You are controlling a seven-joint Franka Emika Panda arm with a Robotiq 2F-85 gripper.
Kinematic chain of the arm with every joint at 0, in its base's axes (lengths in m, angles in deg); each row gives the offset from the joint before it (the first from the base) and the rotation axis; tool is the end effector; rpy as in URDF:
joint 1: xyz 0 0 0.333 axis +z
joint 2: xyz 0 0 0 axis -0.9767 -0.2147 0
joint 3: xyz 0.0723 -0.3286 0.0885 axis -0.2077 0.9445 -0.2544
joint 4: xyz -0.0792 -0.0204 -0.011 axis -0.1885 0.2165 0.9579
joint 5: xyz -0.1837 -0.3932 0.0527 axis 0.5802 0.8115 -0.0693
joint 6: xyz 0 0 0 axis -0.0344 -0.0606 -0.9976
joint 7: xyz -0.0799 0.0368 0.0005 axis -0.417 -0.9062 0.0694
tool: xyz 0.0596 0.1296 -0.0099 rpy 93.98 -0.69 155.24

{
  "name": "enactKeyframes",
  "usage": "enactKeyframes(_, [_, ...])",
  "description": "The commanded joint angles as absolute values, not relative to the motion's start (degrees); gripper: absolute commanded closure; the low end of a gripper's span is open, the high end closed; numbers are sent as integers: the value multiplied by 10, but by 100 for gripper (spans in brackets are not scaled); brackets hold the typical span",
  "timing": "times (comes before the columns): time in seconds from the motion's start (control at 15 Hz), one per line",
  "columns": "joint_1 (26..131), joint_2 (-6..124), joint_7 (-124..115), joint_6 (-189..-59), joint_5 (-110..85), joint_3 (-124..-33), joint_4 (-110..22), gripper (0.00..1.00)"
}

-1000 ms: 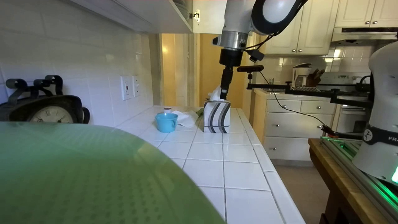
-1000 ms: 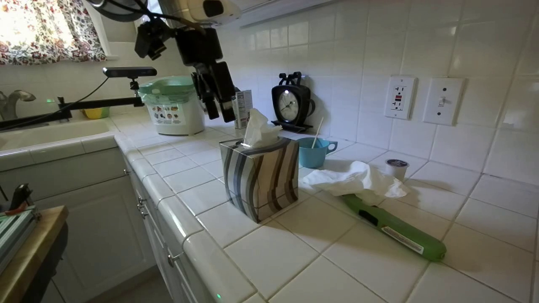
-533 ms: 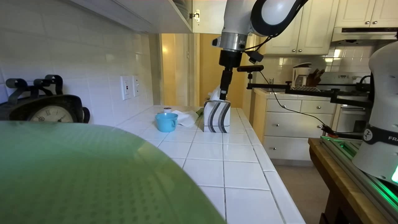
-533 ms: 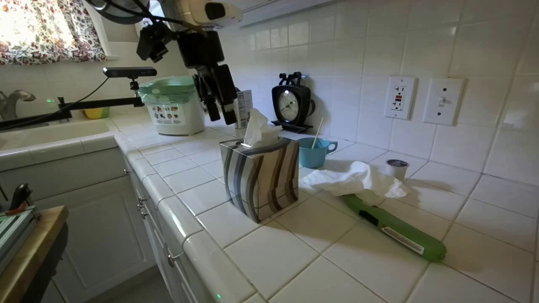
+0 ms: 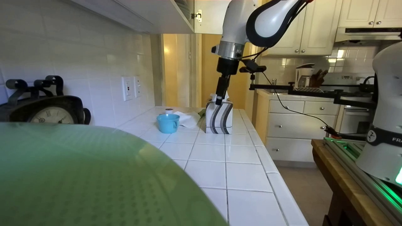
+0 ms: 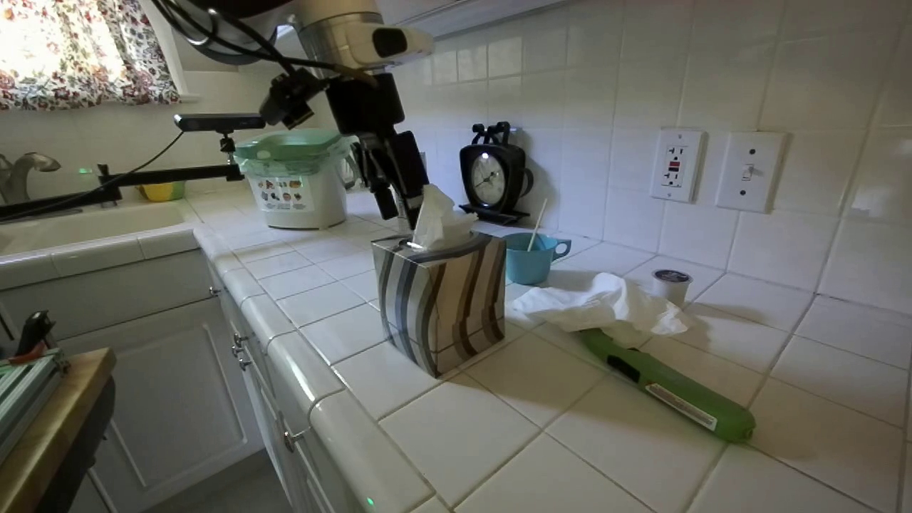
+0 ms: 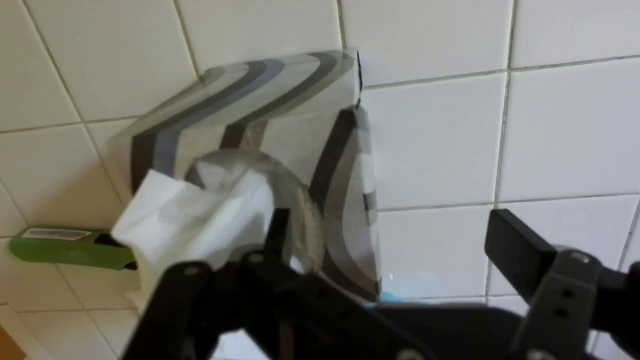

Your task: Move the tissue box to the left

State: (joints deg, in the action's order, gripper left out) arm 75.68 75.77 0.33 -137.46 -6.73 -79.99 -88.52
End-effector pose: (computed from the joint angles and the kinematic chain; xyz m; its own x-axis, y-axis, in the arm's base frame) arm 0.5493 -0.0386 0.3056 0.9780 0.0652 0.1981 0.0442 -0.9931 0.1084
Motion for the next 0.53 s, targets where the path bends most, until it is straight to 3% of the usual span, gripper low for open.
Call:
enactKeyframes(0.0, [755,741,39,-1405,-87,-799,-872,0])
enactKeyframes(0.47, [754,722,45,-1422,-95,-800,-870,0])
